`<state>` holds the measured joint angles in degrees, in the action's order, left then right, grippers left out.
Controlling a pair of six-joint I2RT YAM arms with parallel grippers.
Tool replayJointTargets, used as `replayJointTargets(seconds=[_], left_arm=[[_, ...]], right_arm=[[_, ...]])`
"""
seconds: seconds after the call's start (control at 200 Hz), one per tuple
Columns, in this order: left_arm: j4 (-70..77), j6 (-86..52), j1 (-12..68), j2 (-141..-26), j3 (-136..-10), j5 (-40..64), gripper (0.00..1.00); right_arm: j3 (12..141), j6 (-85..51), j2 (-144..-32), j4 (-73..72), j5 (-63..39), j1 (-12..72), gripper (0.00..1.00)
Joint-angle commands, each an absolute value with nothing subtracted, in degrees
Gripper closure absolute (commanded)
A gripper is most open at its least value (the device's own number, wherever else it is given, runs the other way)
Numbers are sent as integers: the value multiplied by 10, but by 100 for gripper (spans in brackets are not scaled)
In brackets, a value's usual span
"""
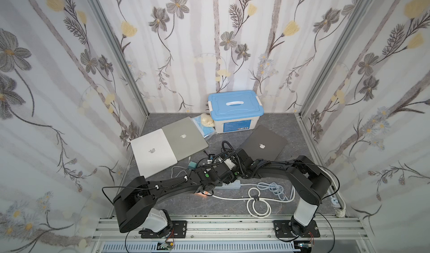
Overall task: Unplug the laptop charger
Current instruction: Remove the plug from the socket.
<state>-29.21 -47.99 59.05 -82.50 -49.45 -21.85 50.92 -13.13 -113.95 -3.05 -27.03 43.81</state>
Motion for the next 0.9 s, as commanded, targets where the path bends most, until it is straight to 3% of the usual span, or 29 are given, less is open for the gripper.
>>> replayJointTargets(seconds=[0.0, 0.619, 0.894], left_arm=[[-265, -479, 590, -814, -494, -247, 99], [-287, -481, 588, -804, -490, -262, 99], [-265, -490, 589, -809, -475, -252, 99]], right_arm=[[503, -136, -1170, 141, -160, 440, 29], [516, -136, -1170, 156, -131, 468, 29], [476, -139, -1109, 81, -268, 422, 27]])
